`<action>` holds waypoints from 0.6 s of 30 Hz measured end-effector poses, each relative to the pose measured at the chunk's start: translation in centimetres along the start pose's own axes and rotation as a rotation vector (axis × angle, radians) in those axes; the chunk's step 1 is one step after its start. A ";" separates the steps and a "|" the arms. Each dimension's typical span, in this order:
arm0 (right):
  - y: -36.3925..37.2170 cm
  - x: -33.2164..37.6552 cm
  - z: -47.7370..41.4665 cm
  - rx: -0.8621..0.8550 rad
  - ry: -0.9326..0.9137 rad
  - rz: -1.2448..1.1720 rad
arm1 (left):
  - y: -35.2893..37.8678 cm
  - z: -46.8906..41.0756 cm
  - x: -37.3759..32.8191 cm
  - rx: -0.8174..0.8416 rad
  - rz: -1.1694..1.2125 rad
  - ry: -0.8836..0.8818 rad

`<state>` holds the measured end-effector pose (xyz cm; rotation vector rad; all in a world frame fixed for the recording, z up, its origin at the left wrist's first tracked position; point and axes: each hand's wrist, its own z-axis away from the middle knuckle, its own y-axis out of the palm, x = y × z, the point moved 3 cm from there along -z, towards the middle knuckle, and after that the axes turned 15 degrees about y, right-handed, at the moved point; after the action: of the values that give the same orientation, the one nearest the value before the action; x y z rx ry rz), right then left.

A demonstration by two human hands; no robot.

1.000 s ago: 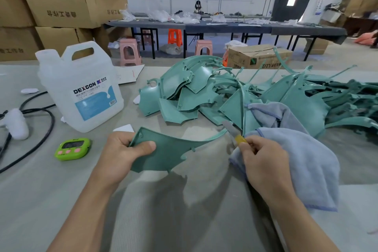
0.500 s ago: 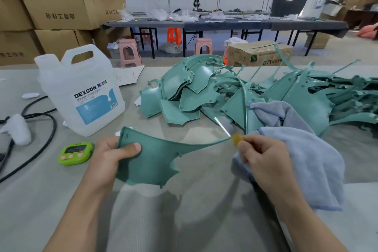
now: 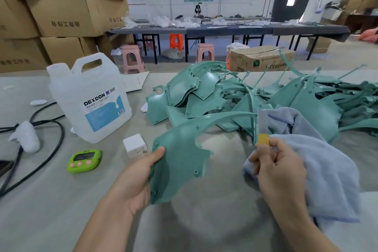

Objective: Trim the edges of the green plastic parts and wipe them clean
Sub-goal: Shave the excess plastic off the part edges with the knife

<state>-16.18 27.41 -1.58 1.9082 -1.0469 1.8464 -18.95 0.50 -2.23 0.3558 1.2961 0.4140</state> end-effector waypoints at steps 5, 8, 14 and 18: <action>0.3 0.0 -0.6 -0.002 -0.045 0.024 | 1.0 0.1 0.8 0.037 0.032 -0.085; 0.7 0.1 0.0 0.023 -0.105 0.076 | 1.3 0.1 1.1 0.010 0.026 -0.105; 2.3 0.6 2.6 0.258 -0.331 0.207 | 1.9 0.5 1.5 0.005 -0.026 -0.118; 2.3 1.2 3.2 0.284 -0.389 0.192 | 1.9 0.8 1.2 0.040 0.040 -0.166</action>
<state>-15.43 23.42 -1.48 2.4876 -1.1674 1.8492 -18.08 2.68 -2.17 0.4414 1.1379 0.3850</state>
